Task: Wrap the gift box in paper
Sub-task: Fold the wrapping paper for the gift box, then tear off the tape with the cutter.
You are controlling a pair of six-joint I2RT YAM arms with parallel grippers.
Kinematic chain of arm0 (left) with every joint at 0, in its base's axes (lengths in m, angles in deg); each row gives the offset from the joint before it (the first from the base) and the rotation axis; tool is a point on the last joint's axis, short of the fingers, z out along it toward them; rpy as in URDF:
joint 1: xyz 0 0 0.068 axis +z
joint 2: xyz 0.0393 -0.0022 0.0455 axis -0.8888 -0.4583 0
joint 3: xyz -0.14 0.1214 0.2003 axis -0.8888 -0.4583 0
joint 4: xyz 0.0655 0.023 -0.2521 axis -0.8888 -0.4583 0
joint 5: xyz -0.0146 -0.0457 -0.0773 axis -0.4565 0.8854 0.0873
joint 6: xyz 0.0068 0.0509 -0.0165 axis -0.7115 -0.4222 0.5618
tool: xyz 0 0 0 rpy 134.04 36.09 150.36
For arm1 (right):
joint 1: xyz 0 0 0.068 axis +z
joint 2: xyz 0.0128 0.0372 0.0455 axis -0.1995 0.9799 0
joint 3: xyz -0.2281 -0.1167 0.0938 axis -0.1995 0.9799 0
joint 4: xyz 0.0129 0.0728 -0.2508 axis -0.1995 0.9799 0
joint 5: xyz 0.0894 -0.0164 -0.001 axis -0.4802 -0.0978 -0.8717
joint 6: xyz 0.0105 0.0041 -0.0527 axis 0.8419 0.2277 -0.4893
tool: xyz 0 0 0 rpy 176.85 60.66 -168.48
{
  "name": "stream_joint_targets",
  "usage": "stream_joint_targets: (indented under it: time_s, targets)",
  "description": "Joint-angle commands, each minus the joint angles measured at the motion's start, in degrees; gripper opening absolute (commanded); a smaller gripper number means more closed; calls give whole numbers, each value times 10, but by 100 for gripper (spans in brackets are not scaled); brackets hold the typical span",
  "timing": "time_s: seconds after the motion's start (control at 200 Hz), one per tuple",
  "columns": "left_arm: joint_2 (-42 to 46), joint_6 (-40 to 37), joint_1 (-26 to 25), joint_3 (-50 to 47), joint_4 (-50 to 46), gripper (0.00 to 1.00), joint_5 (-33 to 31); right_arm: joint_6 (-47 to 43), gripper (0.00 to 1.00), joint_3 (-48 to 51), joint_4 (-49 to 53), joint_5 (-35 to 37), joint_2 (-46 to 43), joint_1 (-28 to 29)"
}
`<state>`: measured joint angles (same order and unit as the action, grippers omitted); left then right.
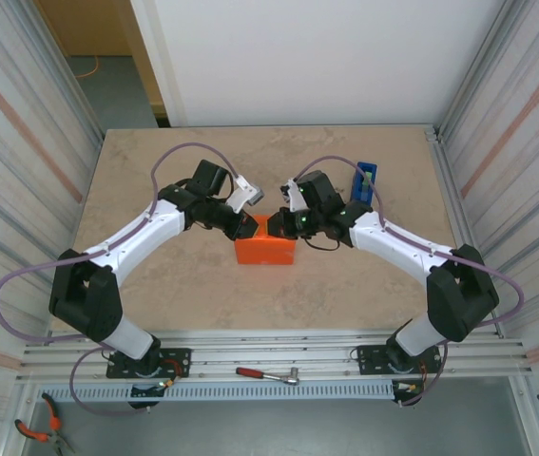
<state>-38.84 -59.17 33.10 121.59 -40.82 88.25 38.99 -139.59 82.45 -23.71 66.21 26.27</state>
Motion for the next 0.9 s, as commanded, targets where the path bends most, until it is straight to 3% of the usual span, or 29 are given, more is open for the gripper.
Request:
stream_joint_targets:
  time_s: [0.0, 0.266, 0.501, 0.591, 0.732, 0.892]
  targets:
    - [-15, -5, -9, -26, -30, 10, -6, 9, 0, -45, 23, -10, 0, -18]
    - [-14, -6, -8, -27, -33, 9, -9, 21, 3, -62, 15, -23, -54, -112]
    - [-11, -9, -8, -28, -34, 9, -10, 31, 34, -10, 1, -61, -86, -298]
    - [-12, -9, -8, -28, -33, 8, -9, 36, 40, 6, -15, -80, -73, -368]
    - [-12, -9, -9, -29, -33, 8, -11, 44, 42, 25, -46, -101, -30, -453]
    - [-13, -10, -9, -31, -32, 8, -10, 44, 42, 32, -83, -136, 33, -501]
